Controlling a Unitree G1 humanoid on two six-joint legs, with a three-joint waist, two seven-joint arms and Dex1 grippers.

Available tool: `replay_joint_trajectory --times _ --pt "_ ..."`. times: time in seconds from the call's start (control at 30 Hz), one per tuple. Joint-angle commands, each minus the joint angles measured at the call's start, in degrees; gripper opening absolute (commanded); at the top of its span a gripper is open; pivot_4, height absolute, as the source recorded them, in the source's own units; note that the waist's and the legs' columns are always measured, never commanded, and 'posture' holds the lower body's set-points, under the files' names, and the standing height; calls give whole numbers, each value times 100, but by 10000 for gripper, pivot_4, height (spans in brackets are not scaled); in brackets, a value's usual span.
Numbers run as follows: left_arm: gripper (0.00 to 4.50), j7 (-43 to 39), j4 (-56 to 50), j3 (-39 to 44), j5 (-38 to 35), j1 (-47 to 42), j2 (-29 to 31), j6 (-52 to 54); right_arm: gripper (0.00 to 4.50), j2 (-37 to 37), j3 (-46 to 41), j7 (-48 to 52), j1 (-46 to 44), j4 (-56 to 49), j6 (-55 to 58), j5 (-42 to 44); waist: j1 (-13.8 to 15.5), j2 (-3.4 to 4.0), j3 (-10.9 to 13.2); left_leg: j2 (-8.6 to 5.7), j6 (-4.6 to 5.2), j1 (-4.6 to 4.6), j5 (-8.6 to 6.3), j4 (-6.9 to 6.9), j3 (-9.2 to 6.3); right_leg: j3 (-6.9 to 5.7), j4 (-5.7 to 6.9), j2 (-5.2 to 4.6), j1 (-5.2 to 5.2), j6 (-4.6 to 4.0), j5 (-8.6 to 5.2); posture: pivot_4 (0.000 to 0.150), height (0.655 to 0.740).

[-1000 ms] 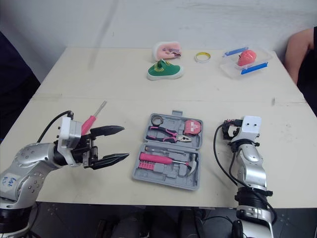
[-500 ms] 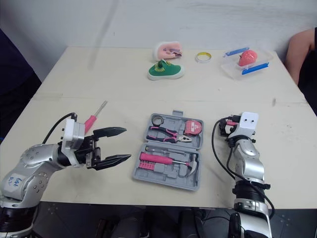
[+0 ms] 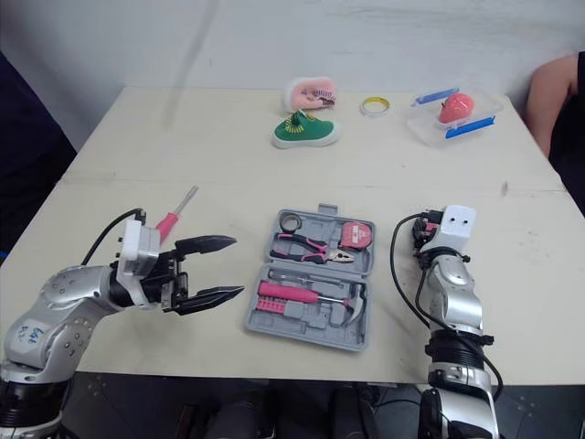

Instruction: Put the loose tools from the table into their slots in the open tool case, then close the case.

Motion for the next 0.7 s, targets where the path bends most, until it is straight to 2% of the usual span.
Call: replay_joint_trajectory --times 0.03,0.23,0.4,0.53,0.7 --pt "45000 23 -183 -12 -32 -84 11 -5 23669 -23 -79 -16 143 -26 123 75 1 0 0 0 0 0 0 0 0 0 0 0 0 0 0 1500 7400" --pt "45000 68 -207 -47 -42 -134 -10 24 23669 -195 -38 361 315 -627 374 270 9 0 0 0 0 -2 1 -14 -1 -1 -3 0 -2 0 0 1500 7400" --pt "45000 84 -245 -100 -98 -177 -28 96 23669 -633 -118 969 870 -2299 1349 868 23 8 5 -4 2 -3 8 -47 0 -1 -4 0 -8 0 0 1500 7400" --pt "45000 22 -214 -129 -160 -173 -39 141 23669 -703 -76 1063 1695 -3794 2344 1380 14 8 5 -4 -1 -7 12 -64 0 -2 -6 0 -18 0 0 1500 7400" --pt "45000 -97 -80 -186 -125 -142 -98 70 23669 -658 171 1152 2826 -5145 2830 1656 29 7 6 -6 -3 -6 14 -69 1 -2 -23 0 -19 0 -1 1500 7400"
